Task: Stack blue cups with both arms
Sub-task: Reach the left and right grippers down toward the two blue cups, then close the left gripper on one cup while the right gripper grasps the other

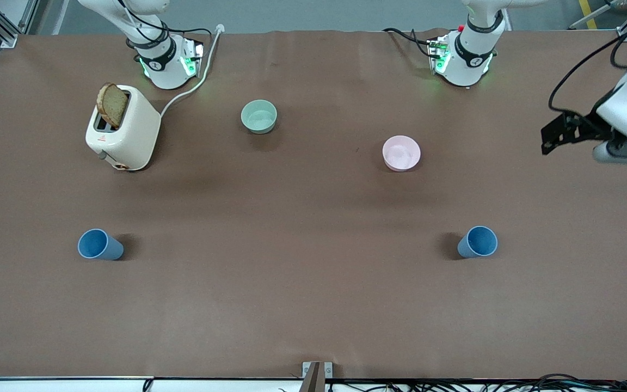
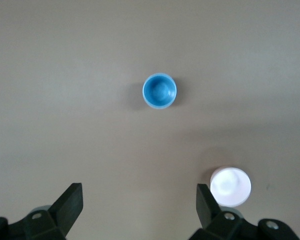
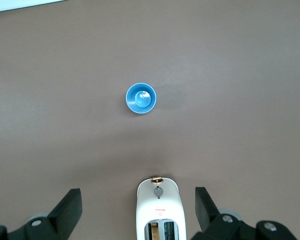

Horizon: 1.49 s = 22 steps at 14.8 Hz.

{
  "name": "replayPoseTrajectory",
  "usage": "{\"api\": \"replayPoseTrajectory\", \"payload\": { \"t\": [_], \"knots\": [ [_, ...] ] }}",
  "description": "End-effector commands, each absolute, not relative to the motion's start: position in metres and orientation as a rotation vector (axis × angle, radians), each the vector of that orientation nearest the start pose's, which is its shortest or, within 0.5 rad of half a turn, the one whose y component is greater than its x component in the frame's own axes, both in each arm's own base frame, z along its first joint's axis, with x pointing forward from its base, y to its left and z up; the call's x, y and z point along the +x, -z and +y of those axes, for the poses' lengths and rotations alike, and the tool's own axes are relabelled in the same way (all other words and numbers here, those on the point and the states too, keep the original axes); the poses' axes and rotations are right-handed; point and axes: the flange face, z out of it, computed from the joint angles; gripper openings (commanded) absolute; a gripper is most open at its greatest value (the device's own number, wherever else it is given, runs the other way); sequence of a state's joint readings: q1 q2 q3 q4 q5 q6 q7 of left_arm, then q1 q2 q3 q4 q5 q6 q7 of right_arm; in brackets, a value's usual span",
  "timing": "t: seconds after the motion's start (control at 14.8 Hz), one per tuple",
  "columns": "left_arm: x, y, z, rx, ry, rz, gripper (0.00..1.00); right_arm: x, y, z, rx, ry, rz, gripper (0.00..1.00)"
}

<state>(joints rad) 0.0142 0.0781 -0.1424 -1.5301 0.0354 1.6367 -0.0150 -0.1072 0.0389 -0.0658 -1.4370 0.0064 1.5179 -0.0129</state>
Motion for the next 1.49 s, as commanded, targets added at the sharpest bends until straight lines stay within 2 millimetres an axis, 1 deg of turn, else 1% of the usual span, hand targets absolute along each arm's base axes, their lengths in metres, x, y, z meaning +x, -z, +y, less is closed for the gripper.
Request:
{"api": "replayPoseTrajectory", "payload": {
  "t": [0.0, 0.07, 0.2, 0.27, 0.41, 0.47, 0.54, 0.68, 0.74, 0.81, 0.88, 1.02, 1.15, 1.22, 1.42],
  "knots": [
    [0.620, -0.558, -0.062, -3.127, 0.114, 0.188, 1.00, 0.570, -0.632, -0.100, -3.141, -0.008, 0.244, 1.00],
    [0.631, -0.535, -0.061, -3.128, 0.150, 0.184, 1.00, 0.584, -0.610, -0.102, -3.141, -0.044, 0.243, 1.00],
    [0.646, -0.484, -0.059, -3.112, 0.195, 0.196, 1.00, 0.610, -0.572, -0.107, -3.146, -0.033, 0.244, 1.00],
    [0.655, -0.458, -0.061, -3.101, 0.222, 0.212, 1.00, 0.622, -0.546, -0.110, -3.147, -0.041, 0.246, 1.00],
    [0.668, -0.419, -0.060, -3.104, 0.226, 0.221, 1.00, 0.642, -0.487, -0.113, -3.154, -0.022, 0.227, 1.00],
    [0.673, -0.399, -0.054, -3.108, 0.222, 0.220, 1.00, 0.649, -0.459, -0.113, -3.160, 0.013, 0.190, 1.00],
    [0.673, -0.377, -0.051, -3.111, 0.222, 0.231, 1.00, 0.652, -0.430, -0.115, -3.166, 0.056, 0.145, 1.00],
    [0.663, -0.339, -0.050, -3.115, 0.249, 0.247, 1.00, 0.652, -0.377, -0.117, -3.174, 0.079, 0.075, 1.00],
    [0.656, -0.326, -0.050, -3.116, 0.230, 0.253, 1.00, 0.654, -0.357, -0.120, -3.177, 0.102, 0.071, 1.00],
    [0.652, -0.318, -0.051, -3.118, 0.206, 0.257, 1.00, 0.656, -0.339, -0.120, -3.179, 0.110, 0.069, 1.00],
    [0.646, -0.309, -0.051, -3.120, 0.178, 0.259, 0.97, 0.659, -0.324, -0.120, -3.181, 0.112, 0.066, 1.00],
    [0.641, -0.296, -0.050, -3.123, 0.144, 0.261, 0.86, 0.660, -0.300, -0.121, -3.183, 0.094, 0.025, 1.00],
    [0.637, -0.283, -0.050, -3.126, 0.106, 0.267, 0.73, 0.654, -0.288, -0.129, -3.182, 0.060, -0.029, 1.00],
    [0.636, -0.275, -0.050, -3.128, 0.085, 0.268, 0.63, 0.653, -0.286, -0.130, -3.182, 0.058, -0.026, 1.00],
    [0.635, -0.266, -0.052, -3.130, 0.063, 0.270, 0.33, 0.657, -0.261, -0.131, -3.188, 0.091, -0.030, 1.00]
  ]
}}
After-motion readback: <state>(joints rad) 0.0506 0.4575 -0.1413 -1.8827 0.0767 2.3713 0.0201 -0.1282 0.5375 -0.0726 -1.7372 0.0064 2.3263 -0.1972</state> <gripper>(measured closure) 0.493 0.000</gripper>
